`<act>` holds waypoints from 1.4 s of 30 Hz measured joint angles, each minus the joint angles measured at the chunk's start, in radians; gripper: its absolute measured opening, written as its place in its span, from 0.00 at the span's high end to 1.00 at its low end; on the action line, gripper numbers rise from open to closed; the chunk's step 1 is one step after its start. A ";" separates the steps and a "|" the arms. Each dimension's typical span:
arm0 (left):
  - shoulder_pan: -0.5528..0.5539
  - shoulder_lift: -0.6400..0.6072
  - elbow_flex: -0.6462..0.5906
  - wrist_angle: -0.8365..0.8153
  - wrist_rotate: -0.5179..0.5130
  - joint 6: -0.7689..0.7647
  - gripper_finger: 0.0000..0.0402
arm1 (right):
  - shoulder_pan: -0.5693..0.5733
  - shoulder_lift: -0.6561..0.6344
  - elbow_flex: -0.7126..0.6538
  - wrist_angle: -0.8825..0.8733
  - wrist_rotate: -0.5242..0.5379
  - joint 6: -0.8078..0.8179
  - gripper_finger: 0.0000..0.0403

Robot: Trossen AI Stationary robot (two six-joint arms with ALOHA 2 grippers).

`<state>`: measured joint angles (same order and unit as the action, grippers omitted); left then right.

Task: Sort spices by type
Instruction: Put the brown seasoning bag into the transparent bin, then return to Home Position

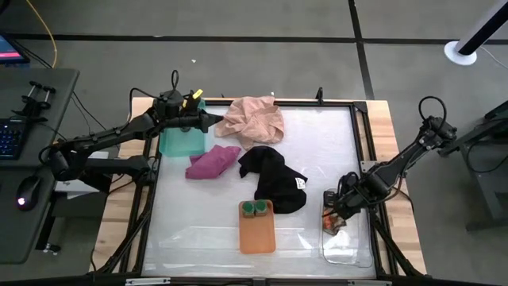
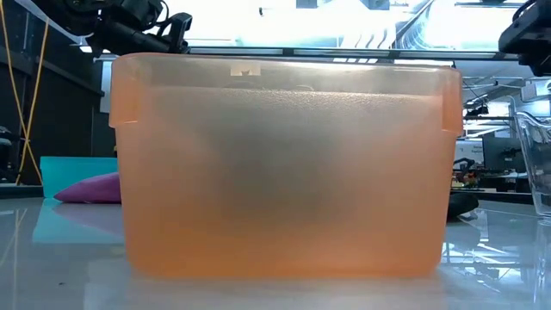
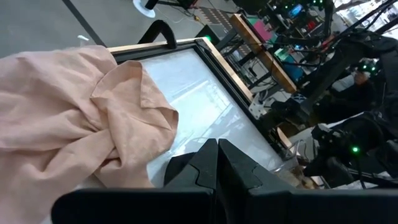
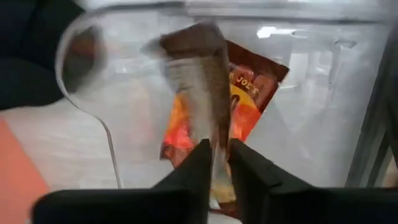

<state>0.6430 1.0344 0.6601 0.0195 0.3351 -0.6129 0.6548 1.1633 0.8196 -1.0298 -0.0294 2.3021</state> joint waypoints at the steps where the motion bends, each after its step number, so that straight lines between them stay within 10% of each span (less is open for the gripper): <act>1: 0.000 0.000 0.000 0.000 0.000 -0.005 1.00 | -0.001 0.000 0.000 0.003 -0.001 -0.007 0.82; 11: 0.000 0.000 0.000 0.001 0.000 -0.005 1.00 | 0.006 -0.090 0.074 0.001 -0.143 -0.225 0.55; 20: 0.000 0.000 0.001 0.159 0.171 -0.005 1.00 | -0.094 -0.202 0.252 -0.046 0.469 -0.488 0.61; 24: 0.000 -0.001 0.001 0.210 0.266 -0.022 1.00 | -0.252 -0.195 0.243 0.053 0.571 -0.780 0.61; 32: -0.056 -0.059 0.001 0.233 0.319 0.000 1.00 | -0.678 -0.051 0.173 0.468 0.316 -1.374 0.74; 36: -0.161 -0.094 0.001 0.257 0.112 0.006 1.00 | -0.862 0.073 0.167 0.721 0.121 -1.585 0.95; 42: -0.415 -0.076 0.001 0.349 -0.226 0.054 1.00 | -1.065 0.203 0.199 0.951 -0.150 -1.716 0.99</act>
<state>0.2285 0.9587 0.6613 0.3687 0.1093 -0.5592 -0.4099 1.3666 1.0187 -0.0788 -0.1795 0.5861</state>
